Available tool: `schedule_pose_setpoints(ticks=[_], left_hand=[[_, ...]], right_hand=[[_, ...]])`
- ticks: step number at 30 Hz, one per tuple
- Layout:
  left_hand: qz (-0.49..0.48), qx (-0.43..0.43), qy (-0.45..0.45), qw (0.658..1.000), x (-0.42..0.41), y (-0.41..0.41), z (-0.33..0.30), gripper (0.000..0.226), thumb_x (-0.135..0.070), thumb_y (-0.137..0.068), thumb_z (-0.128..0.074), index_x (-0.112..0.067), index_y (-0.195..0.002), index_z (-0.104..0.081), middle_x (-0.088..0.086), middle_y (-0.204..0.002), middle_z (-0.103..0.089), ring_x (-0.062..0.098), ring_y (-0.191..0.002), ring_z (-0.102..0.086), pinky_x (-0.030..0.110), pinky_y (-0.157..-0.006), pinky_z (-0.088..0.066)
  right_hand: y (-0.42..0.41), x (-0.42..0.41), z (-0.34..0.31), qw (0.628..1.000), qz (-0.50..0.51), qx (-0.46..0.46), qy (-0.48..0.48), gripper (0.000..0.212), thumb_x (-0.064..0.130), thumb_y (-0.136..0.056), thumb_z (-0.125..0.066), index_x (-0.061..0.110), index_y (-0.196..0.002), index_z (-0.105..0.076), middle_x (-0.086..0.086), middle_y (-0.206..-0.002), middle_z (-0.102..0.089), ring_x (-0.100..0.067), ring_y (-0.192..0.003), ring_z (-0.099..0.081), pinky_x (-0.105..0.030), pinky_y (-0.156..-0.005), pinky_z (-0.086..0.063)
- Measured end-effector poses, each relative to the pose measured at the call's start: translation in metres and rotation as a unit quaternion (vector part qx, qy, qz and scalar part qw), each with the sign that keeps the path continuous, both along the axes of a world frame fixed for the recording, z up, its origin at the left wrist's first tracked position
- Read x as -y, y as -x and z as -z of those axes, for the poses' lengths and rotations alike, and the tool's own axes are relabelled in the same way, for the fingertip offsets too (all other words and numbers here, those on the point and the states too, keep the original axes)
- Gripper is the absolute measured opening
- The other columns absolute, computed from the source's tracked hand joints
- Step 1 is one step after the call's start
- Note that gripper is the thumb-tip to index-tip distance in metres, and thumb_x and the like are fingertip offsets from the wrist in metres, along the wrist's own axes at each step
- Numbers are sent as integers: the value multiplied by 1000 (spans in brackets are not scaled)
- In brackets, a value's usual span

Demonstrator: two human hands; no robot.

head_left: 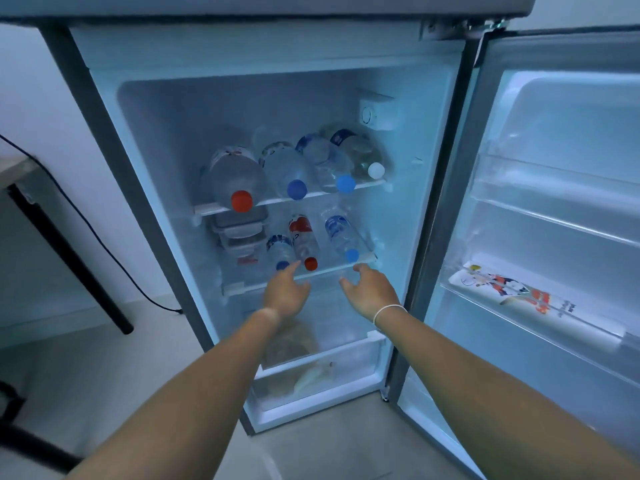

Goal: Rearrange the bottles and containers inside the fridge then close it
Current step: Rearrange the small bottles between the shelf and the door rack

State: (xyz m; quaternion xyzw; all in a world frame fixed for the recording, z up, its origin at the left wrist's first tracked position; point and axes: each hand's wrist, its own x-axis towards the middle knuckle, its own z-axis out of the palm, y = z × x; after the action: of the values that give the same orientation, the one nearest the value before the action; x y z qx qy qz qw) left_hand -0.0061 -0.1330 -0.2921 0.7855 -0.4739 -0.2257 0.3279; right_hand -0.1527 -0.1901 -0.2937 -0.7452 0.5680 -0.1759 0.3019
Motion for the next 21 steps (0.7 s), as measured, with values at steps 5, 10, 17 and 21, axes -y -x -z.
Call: schedule_pose_setpoints(ticks=[5,10,17,21], left_hand=[[-10,27,-25,999,38,-12,22,55,-15,-92,-50,-21,-145,-36,15,-139,-51,30,-115,-57,25,-83,-42],[13,51,-22,998,63,-25,39,53,-12,-91,-50,-20,-143,-39,16,-134,-53,29,-113,-57,25,-83,-43],[28,36,-44,998,76,-33,56,53,-18,-95,-47,-19,-146,-34,12,-146,-42,32,-118,-55,33,-99,-47],[42,44,-54,997,79,-33,60,54,-18,-95,-47,-16,-147,-32,12,-148,-41,31,-125,-51,38,-106,-42]], right_hand=[[-17,39,25,1000,1,0,-5,52,37,-93,-48,13,-138,-41,-15,-137,-49,-32,-122,-51,-36,-98,-42],[-27,71,43,1000,1,0,0,51,33,-93,-49,17,-140,-39,-15,-137,-47,-34,-119,-53,-36,-96,-44],[-36,91,63,1000,1,9,2,51,35,-94,-47,21,-142,-36,-12,-139,-41,-33,-116,-53,-32,-92,-44],[-35,94,67,1000,-1,2,6,51,35,-94,-46,21,-142,-35,-12,-142,-38,-34,-116,-54,-35,-93,-45]])
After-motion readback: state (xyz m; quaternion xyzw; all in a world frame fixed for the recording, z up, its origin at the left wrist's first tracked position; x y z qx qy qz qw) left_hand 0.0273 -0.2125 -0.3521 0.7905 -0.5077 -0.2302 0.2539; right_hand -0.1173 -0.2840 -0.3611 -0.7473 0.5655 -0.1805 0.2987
